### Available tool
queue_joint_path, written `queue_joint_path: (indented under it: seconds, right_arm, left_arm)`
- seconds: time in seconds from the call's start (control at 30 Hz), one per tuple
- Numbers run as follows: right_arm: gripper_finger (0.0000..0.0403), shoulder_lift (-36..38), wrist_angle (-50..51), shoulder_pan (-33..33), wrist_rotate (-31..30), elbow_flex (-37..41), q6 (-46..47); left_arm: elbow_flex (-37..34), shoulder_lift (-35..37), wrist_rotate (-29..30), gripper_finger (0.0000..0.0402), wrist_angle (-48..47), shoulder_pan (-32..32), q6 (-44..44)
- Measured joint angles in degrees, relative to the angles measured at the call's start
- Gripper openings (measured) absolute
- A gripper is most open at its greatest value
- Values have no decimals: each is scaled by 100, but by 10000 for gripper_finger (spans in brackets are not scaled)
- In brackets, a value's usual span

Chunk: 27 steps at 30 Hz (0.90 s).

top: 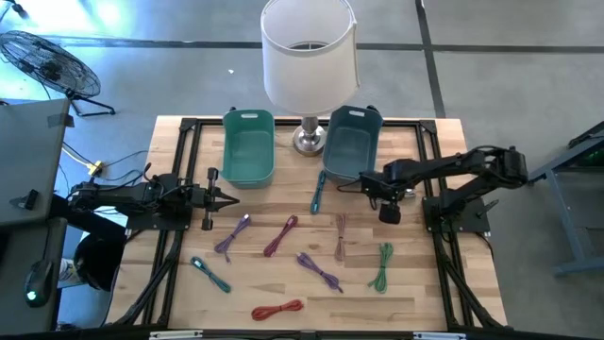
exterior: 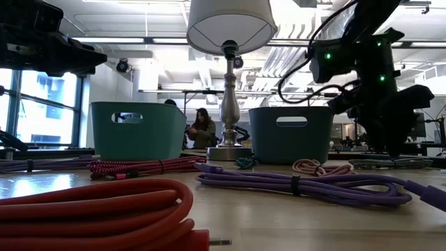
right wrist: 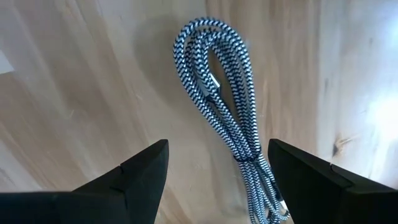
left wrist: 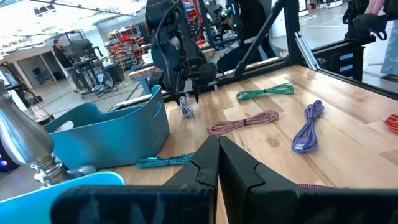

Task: Pick & Place USB Port
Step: Put the white patterned charger cable into the blue bin

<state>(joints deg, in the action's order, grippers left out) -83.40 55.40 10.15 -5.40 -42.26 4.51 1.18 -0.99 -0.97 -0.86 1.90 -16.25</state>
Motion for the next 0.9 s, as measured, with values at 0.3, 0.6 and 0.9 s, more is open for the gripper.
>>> queue_joint_path:
  seconds: [0.3,0.6,0.9]
  right_arm:
    - [266,-914,-102,52,23,-43,-38]
    - [115,-1035,-220,88,252,-87,-35]
    - [27,-1023,-276,-244,133,-84,337]
  left_arm:
    - [1,1,-2,5,0,0,0]
    - [0,-1,-9,5,0,0,0]
    - [1,-1,-13,5,0,1,2]
